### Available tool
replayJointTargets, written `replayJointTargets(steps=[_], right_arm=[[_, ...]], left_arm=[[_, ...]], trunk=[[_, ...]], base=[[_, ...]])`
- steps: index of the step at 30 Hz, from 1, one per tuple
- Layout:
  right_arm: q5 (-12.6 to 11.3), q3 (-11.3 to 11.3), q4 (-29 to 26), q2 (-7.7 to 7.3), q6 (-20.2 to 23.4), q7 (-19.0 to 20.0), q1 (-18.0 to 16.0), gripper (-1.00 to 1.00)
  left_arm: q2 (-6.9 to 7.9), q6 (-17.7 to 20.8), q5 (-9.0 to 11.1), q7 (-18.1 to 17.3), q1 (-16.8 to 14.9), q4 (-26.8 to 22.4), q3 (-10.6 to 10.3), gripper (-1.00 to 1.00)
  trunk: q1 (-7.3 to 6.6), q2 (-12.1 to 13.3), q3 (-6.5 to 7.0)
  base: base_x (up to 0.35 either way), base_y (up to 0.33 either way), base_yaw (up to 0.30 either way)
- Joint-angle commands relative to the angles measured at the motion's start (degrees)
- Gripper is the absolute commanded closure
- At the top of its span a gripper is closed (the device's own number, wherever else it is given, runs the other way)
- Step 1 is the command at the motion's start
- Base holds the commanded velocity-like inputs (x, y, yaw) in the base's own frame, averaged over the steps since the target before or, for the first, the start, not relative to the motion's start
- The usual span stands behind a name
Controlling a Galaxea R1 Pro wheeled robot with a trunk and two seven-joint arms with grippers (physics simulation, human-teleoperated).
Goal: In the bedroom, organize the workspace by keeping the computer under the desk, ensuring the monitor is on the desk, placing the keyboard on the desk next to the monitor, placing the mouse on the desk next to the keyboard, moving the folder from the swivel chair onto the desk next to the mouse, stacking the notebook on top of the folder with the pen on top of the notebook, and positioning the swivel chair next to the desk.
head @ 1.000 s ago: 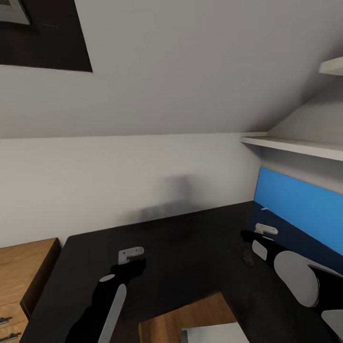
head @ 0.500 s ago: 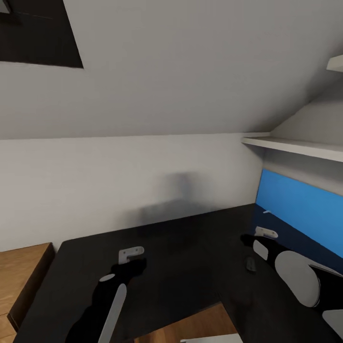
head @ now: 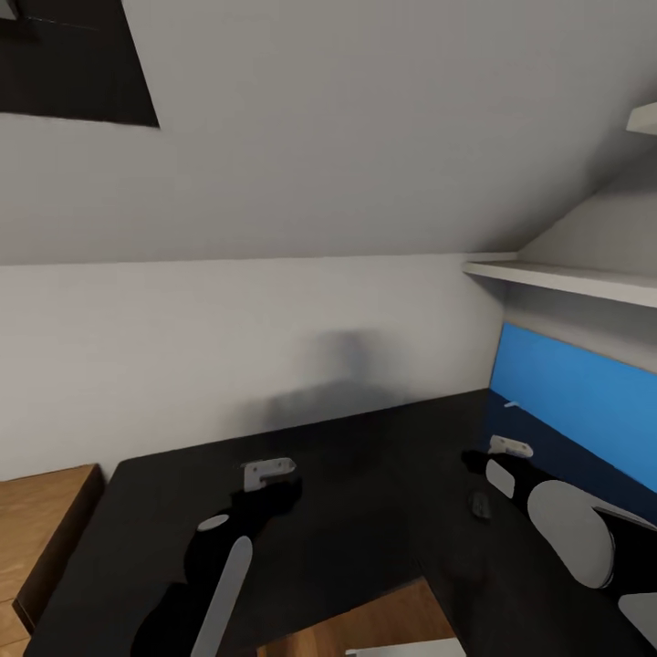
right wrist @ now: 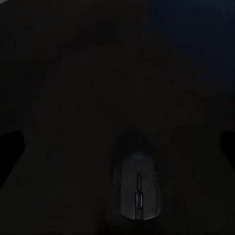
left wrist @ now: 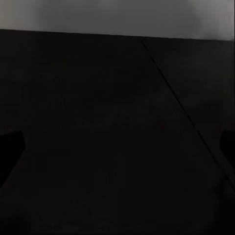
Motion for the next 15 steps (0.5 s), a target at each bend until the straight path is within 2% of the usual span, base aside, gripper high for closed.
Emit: replayJointTargets(steps=[1, 7, 15], right_arm=[[0.3, -0.3, 0.0, 0.00, 0.2, -0.1, -0.1, -1.00], [0.3, -0.3, 0.0, 0.00, 0.1, -0.1, -0.1, -1.00], [0.3, -0.3, 0.1, 0.06, -0.1, -0.1, -0.1, -1.00]], left_arm=[[-0.01, 0.7, 0.6, 0.5, -0.1, -0.1, -0.2, -1.00], [-0.01, 2.3, 0.8, 0.6, -0.1, -0.1, -0.5, -1.00], [-0.01, 2.5, 0.8, 0.6, -0.1, -0.2, 0.0, -1.00]], trunk=[[0.23, -0.5, -0.26], [1.55, -2.9, -1.34], [3.31, -6.1, -2.77]], base=[[0.000, 0.000, 0.000], [0.000, 0.000, 0.000], [0.000, 0.000, 0.000]])
